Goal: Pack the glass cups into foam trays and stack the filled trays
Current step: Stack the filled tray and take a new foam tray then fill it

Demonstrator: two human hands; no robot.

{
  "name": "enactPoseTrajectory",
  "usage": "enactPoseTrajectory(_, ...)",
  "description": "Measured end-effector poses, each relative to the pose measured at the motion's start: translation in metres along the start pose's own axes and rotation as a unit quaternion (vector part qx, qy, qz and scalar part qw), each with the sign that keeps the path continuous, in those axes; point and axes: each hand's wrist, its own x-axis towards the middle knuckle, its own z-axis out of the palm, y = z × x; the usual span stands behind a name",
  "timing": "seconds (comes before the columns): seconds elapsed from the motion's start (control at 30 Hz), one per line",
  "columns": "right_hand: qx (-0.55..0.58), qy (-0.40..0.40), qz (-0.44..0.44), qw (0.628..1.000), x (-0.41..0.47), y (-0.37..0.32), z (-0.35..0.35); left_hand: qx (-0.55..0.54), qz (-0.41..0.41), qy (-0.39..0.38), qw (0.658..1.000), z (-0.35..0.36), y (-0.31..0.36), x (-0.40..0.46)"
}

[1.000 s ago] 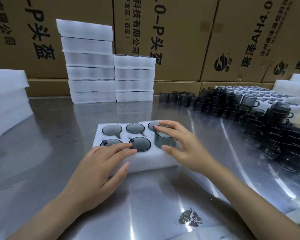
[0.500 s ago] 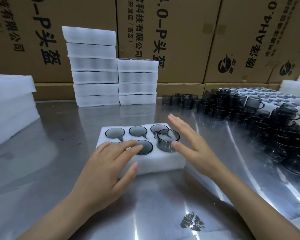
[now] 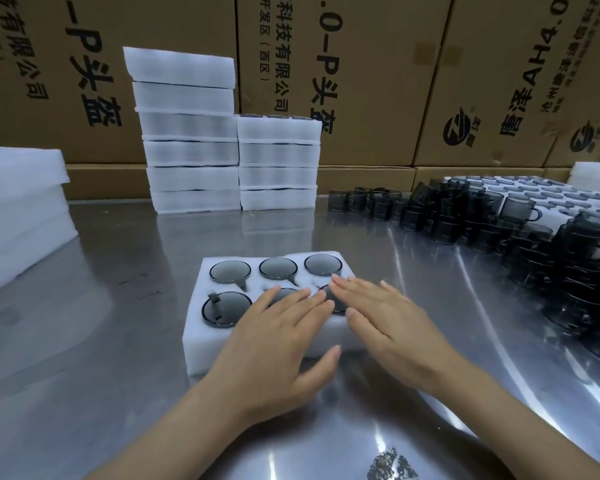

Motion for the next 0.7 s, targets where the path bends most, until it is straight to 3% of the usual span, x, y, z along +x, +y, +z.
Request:
enactPoseTrajectory(0.1, 0.036, 0.024, 0.008, 0.999, -0.001, 0.0, 0.007, 0.016, -0.004, -0.014, 1.0, 0.004, 0.0, -0.004)
enactPoseTrajectory(0.2, 0.166, 0.076, 0.039, 0.982, 0.001, 0.001, 0.016, 0.02, -0.002, -0.014, 1.0, 0.003, 0.0, -0.007)
enactPoseTrajectory(0.3, 0.28, 0.102, 0.124, 0.946, 0.004, 0.004, 0.016, -0.066, -0.047, 0.026, 0.996, -0.005, -0.005, -0.014)
enactPoseTrajectory(0.37, 0.34, 0.105, 0.182, 0.917, 0.004, 0.007, 0.012, -0.136, -0.125, 0.084, 0.979, -0.012, -0.016, -0.018)
enactPoseTrajectory(0.47, 0.399, 0.048, 0.192, 0.896, 0.001, 0.006, 0.008, -0.219, -0.278, 0.121, 0.927, -0.021, -0.037, -0.028)
enactPoseTrajectory(0.53, 0.403, -0.005, 0.185, 0.896, 0.002, 0.001, 0.009, -0.357, -0.382, 0.081, 0.849, -0.02, -0.049, -0.034)
enactPoseTrajectory(0.6, 0.419, -0.025, 0.194, 0.887, 0.003, -0.002, 0.008, -0.477, -0.407, 0.056, 0.777, -0.017, -0.053, -0.039)
enactPoseTrajectory(0.7, 0.463, -0.048, 0.198, 0.862, 0.002, -0.003, 0.0, -0.552, -0.384, 0.081, 0.736, -0.017, -0.052, -0.036)
